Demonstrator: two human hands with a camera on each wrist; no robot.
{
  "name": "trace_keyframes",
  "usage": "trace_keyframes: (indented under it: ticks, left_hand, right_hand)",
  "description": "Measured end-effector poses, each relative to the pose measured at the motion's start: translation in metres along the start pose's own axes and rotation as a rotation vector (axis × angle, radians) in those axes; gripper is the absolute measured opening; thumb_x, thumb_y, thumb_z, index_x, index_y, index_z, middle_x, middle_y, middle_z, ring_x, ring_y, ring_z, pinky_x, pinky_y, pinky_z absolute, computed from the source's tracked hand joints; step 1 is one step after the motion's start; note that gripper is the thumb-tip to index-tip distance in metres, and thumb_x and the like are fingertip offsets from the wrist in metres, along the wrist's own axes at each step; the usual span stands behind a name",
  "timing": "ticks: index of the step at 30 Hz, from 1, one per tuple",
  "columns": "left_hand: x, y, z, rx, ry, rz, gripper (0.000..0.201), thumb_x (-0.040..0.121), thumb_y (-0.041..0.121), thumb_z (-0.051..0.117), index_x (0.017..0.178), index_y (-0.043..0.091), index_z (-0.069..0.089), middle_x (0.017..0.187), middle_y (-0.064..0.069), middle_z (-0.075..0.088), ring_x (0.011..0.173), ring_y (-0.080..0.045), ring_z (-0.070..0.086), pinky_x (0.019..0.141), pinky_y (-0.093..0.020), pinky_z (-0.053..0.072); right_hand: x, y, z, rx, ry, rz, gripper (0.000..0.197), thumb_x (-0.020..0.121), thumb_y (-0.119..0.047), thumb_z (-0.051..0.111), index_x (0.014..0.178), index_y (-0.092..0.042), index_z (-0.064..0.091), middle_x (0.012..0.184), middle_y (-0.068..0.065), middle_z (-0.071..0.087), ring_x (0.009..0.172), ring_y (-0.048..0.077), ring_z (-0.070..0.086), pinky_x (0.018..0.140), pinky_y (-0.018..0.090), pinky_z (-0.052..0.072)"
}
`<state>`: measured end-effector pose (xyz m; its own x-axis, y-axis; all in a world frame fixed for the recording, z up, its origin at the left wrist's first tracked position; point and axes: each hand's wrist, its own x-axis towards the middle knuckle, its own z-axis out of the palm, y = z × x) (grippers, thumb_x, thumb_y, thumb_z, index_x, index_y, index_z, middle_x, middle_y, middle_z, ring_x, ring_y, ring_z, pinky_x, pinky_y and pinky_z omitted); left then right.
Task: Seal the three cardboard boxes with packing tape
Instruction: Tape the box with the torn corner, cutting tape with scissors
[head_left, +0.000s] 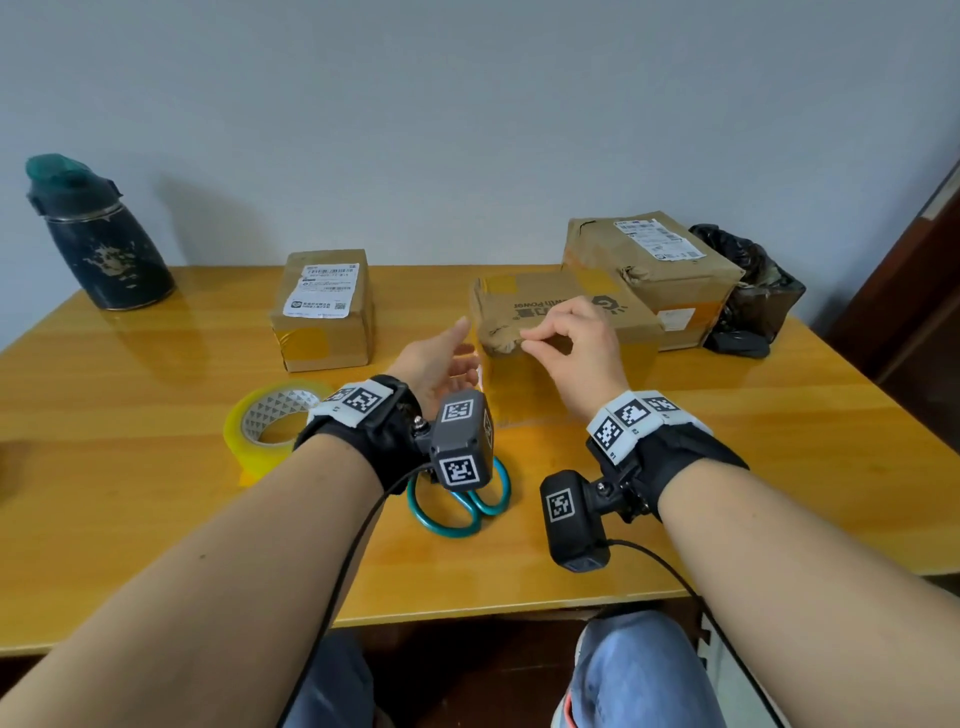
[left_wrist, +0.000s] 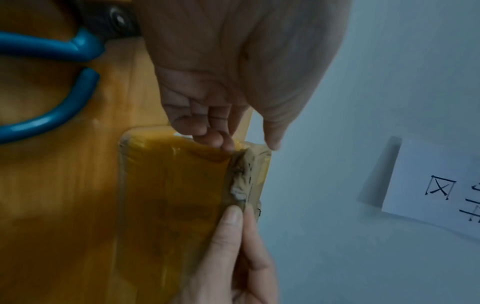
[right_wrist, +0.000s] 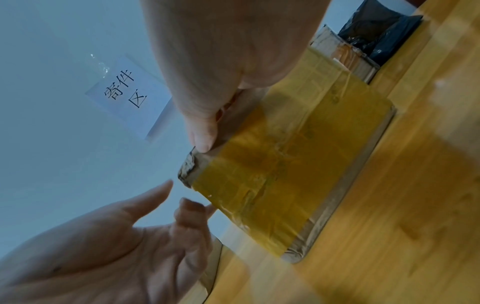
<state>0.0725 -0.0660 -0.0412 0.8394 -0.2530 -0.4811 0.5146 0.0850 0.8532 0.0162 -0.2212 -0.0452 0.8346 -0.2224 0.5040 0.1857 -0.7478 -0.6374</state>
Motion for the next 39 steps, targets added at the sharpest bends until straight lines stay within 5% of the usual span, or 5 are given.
trace_keyframes:
  ticks: [12,18,25,31,39]
  left_hand:
    - [-0.024,-0.013,-0.071,1.016,0.448,0.554,0.028,0.085,0.021,0.067,0.113,0.018,0.061,0.1,0.0,0.059,0.096,-0.019,0.056,0.076,-0.031,0.047]
    - [-0.03,-0.018,-0.083,1.33,0.588,0.29,0.047,0.087,0.028,0.063,0.13,0.014,0.049,0.134,-0.016,0.044,0.126,-0.035,0.038,0.1,-0.045,0.038]
    - [-0.039,-0.03,-0.104,1.375,0.534,0.147,0.044,0.092,0.008,0.051,0.131,-0.001,0.036,0.13,-0.018,0.049,0.115,-0.032,0.055,0.084,-0.038,0.048]
    - [-0.043,-0.024,-0.118,1.382,0.462,0.19,0.018,0.086,-0.005,0.047,0.093,0.002,0.061,0.099,-0.016,0.066,0.072,-0.025,0.054,0.061,-0.031,0.046]
    - [-0.053,-0.011,-0.128,0.861,0.456,0.429,0.036,0.082,0.004,0.071,0.118,0.008,0.065,0.114,-0.015,0.065,0.109,-0.03,0.059,0.086,-0.033,0.047]
  right_hand:
    - [0.004,-0.025,-0.016,-0.144,-0.03,0.063,0.01,0.086,-0.011,0.066,0.094,-0.016,0.067,0.107,-0.001,0.053,0.104,0.015,0.051,0.088,0.025,0.04]
    - [-0.013,-0.056,0.002,-0.138,-0.257,-0.013,0.008,0.086,-0.022,0.068,0.08,-0.019,0.063,0.079,-0.006,0.063,0.074,0.009,0.059,0.069,0.026,0.052]
    - [-0.035,-0.07,0.038,-0.438,-0.938,0.203,0.035,0.082,-0.032,0.074,0.088,0.002,0.068,0.082,0.011,0.071,0.064,0.02,0.063,0.069,0.032,0.057]
    - [-0.043,-0.068,0.059,-0.644,-1.029,0.314,0.044,0.076,-0.033,0.08,0.07,-0.01,0.042,0.07,0.007,0.054,0.073,0.027,0.06,0.075,0.036,0.055]
    - [-0.04,-0.066,0.088,-0.326,-0.902,0.401,0.032,0.082,-0.015,0.071,0.069,-0.014,0.042,0.068,0.006,0.057,0.065,0.021,0.062,0.069,0.031,0.053]
